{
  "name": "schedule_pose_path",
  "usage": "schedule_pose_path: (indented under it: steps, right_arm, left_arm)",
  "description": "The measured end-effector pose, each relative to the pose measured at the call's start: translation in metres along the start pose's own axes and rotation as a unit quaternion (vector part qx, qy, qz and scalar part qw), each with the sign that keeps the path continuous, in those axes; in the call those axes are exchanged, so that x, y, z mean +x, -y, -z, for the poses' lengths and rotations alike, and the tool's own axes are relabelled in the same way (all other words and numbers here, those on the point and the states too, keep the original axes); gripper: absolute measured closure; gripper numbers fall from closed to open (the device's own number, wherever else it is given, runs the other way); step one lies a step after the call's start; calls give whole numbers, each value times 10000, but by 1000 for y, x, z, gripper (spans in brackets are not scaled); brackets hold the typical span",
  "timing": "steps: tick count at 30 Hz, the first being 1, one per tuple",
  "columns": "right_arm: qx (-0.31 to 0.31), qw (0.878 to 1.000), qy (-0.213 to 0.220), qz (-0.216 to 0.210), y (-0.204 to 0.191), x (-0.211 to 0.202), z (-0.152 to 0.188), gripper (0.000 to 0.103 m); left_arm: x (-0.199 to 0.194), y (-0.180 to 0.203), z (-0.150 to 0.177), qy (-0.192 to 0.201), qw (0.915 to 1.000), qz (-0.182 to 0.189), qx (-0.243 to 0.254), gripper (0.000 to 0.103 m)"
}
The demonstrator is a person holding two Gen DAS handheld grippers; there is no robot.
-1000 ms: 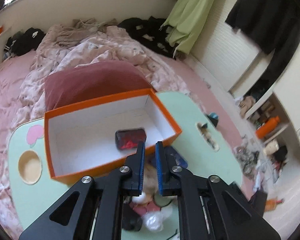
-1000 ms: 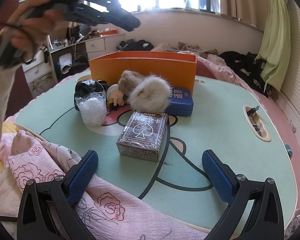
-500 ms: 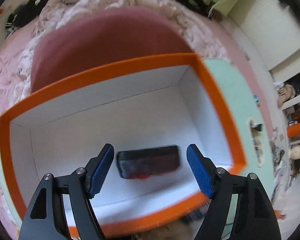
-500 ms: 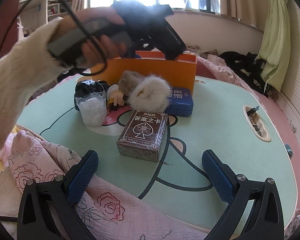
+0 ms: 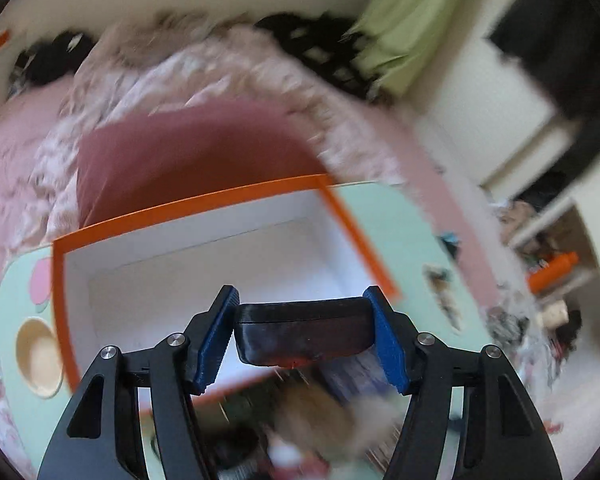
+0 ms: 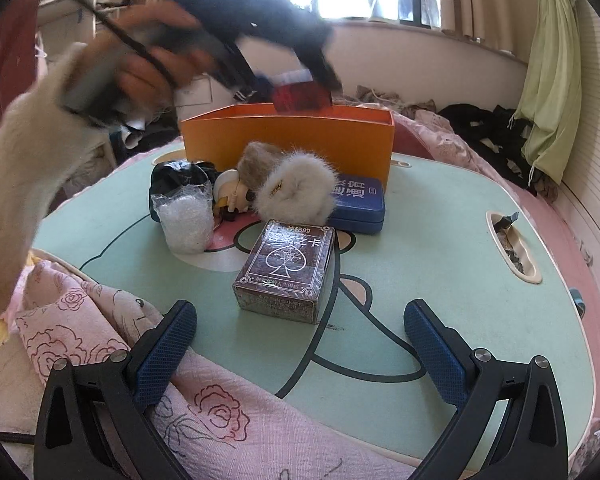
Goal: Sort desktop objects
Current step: 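Lift the dark pouch out with the left gripper and set it on the table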
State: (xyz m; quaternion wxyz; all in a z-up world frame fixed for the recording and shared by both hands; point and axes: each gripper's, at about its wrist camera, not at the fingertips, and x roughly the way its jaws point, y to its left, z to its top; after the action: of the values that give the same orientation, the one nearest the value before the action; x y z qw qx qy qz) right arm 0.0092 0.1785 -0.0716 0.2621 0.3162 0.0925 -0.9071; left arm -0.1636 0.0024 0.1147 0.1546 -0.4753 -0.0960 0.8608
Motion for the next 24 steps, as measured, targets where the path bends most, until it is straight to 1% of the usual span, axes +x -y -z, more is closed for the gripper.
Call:
schedule_pose_path:
  steps: [2, 6, 9, 12, 13, 15, 16, 18, 19, 22, 24]
  right_arm:
    - [2, 10000, -1, -2, 0, 0, 0, 0]
    - [6, 10000, 3, 0, 0, 2, 0, 0]
    - [5, 10000, 3, -2, 0, 2, 0, 0]
    - [7, 10000, 6, -4, -1, 3, -2, 0]
    - [7, 10000, 5, -2, 0, 2, 0, 0]
    - [7, 10000, 5, 0, -2, 3, -2, 0]
    - [7, 10000, 9, 0, 0, 2, 0, 0]
    - [9, 10000, 6, -1, 0, 2, 0, 0]
    - [9, 10000, 6, -1, 0, 2, 0, 0]
    - [8, 10000, 7, 0, 0, 2, 0, 0]
    - [13, 10000, 11, 6, 0, 3, -1, 0]
  left_arm:
    - [-22, 12, 20, 97, 9996, 190, 161, 38]
    - [-31, 25, 65, 21, 9982, 419, 434, 38]
    - [-26, 29, 83, 21, 9976, 421, 548, 38]
    - [-20, 29, 91, 45, 9971, 297, 694, 38]
    - [-22, 30, 94, 137, 9971, 245, 709, 38]
    - [-30, 26, 98, 385, 9966, 58, 727, 35]
    - [-39, 24, 104, 531, 9957, -103, 746, 30]
    - [-49, 17, 115, 706, 9940, -350, 761, 28]
    - [-52, 15, 121, 727, 9933, -444, 780, 28]
    - [-60, 4, 151, 783, 9893, -933, 806, 28]
    - [-58, -4, 175, 774, 9861, -1247, 778, 28]
